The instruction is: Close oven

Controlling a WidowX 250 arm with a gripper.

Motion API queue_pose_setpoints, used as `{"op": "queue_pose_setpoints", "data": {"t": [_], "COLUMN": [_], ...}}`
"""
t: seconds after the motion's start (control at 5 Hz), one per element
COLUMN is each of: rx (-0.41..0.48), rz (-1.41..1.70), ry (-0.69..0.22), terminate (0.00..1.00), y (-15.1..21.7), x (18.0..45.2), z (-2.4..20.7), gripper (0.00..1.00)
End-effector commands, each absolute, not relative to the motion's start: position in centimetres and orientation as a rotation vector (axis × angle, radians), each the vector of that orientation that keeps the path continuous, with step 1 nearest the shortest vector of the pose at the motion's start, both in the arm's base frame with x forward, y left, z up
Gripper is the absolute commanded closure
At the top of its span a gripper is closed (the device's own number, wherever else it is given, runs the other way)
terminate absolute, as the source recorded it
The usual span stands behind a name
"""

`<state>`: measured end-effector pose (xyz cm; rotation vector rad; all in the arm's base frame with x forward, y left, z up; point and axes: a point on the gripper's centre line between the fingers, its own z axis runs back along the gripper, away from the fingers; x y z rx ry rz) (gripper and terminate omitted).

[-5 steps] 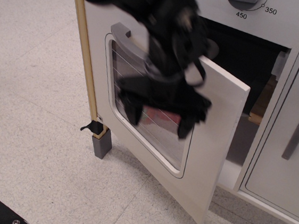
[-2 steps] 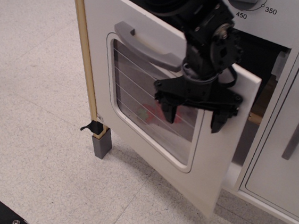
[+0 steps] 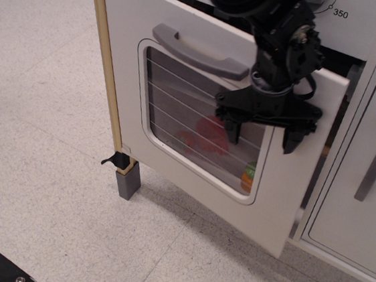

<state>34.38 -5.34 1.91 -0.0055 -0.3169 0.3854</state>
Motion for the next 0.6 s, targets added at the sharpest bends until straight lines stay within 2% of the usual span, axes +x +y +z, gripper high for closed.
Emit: {"op": "queue_pose_setpoints", "data": {"t": [0.0, 0.4], "rx": [-0.033, -0.053], "rz": [0.445, 0.491], "ry": [-0.370, -0.391], "terminate": [0.00, 0.00], "y": [-4.39, -4.70], "x": [37.28, 37.87], "z": [4.18, 4.83], "gripper": [0.00, 0.00]}}
